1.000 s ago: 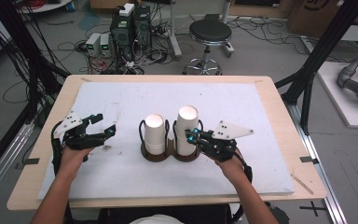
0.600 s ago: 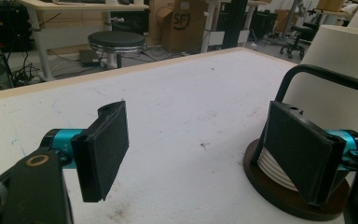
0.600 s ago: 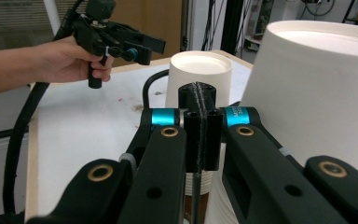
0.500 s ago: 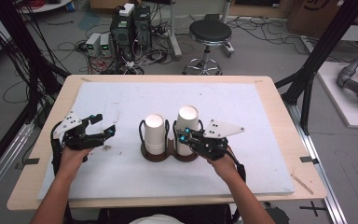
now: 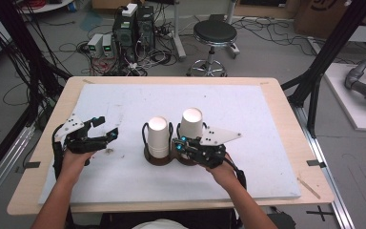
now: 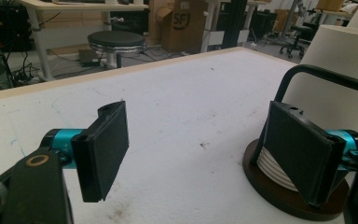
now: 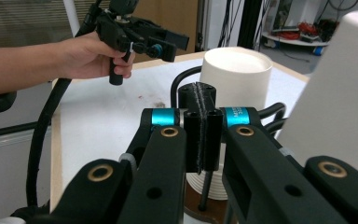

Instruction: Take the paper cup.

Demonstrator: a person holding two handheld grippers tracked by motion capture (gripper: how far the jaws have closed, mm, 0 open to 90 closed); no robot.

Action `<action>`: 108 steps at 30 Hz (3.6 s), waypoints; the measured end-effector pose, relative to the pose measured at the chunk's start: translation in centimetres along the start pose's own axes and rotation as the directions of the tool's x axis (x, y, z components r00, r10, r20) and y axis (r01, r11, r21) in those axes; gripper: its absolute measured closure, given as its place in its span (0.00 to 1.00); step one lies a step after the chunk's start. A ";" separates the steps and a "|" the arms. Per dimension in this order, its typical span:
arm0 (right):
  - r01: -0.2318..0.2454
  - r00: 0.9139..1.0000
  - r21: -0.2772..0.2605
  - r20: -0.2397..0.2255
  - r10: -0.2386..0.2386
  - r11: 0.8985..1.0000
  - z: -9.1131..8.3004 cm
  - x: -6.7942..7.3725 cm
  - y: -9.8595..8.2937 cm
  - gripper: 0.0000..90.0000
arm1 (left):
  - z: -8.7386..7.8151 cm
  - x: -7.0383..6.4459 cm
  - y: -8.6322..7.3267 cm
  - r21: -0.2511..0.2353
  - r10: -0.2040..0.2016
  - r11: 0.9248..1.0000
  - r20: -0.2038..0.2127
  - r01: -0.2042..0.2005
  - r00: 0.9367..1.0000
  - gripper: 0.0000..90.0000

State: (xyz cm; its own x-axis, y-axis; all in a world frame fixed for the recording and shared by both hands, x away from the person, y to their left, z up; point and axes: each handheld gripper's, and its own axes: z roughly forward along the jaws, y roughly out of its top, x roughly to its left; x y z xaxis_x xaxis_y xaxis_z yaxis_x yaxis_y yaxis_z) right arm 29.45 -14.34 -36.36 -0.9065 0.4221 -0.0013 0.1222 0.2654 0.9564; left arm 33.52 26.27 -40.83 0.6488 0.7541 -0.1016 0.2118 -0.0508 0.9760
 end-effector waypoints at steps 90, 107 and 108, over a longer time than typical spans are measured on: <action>-0.268 0.924 0.239 0.337 0.179 0.933 9.0 4.1 -4.1 1.00 | 6.0 -6.3 5.8 -0.005 0.072 0.997 0.267 -0.073 0.961 0.24; -0.274 0.925 0.240 0.330 0.187 0.931 9.1 4.0 -4.0 1.00 | 7.9 -7.9 5.5 0.040 0.092 0.993 0.309 -0.109 0.947 0.24; -0.273 0.926 0.241 0.330 0.186 0.931 9.1 4.0 -4.1 1.00 | 7.9 -7.9 5.4 0.043 0.094 0.993 0.307 -0.112 0.947 0.24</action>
State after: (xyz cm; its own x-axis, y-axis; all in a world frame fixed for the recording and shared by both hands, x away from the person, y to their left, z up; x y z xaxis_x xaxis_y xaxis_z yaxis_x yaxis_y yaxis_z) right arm 29.02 -5.87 -42.89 -0.6833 0.7257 0.0802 0.4587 0.3412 0.8204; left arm 35.32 14.82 -36.24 0.8586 0.5087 -0.0639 0.1689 -0.1631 0.9720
